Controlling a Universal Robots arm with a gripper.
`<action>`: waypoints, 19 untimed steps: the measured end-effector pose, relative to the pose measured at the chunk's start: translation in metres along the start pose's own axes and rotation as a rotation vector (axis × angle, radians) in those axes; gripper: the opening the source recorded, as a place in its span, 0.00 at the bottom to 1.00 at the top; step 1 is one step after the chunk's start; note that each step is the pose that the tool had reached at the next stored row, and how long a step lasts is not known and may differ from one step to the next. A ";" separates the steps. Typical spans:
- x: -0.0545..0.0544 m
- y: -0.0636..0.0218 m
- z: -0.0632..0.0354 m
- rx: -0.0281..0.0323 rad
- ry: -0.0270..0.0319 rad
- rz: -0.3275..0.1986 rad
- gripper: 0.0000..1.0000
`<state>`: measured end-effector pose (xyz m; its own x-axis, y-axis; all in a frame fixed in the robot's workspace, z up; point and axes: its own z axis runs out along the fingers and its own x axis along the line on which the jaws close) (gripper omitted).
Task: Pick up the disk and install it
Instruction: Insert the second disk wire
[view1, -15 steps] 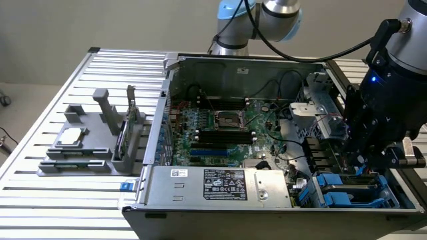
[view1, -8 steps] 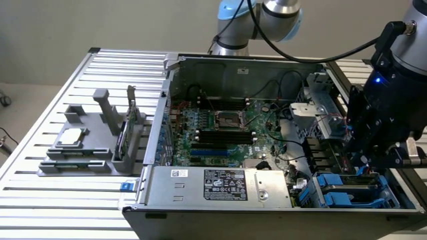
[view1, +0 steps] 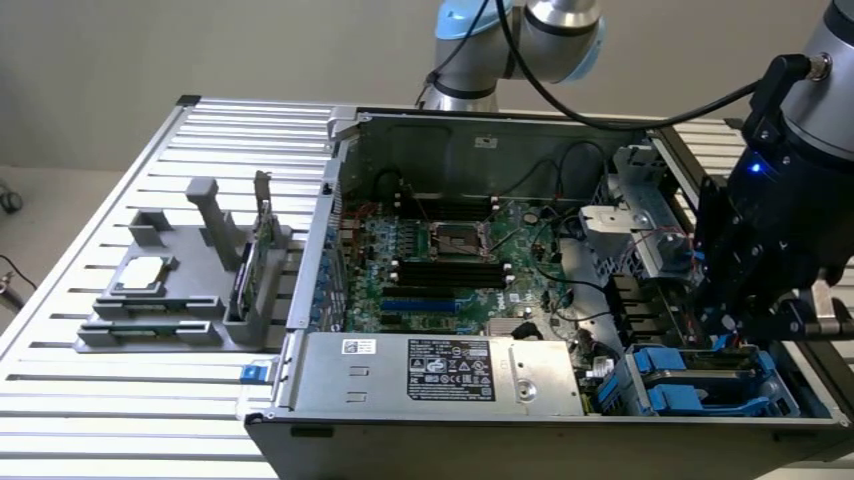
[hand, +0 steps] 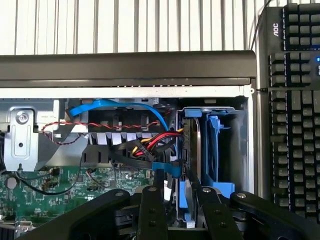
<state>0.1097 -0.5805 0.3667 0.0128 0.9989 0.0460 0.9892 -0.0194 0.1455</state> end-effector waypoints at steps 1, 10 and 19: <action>0.000 0.0002 0.0006 0.0000 -0.0001 0.000 0.31; 0.000 0.0014 0.0059 0.0000 0.0000 0.000 0.31; 0.000 0.0015 0.0105 0.0000 -0.0001 0.000 0.17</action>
<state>0.1127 -0.5803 0.3566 0.0128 0.9989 0.0459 0.9892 -0.0194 0.1455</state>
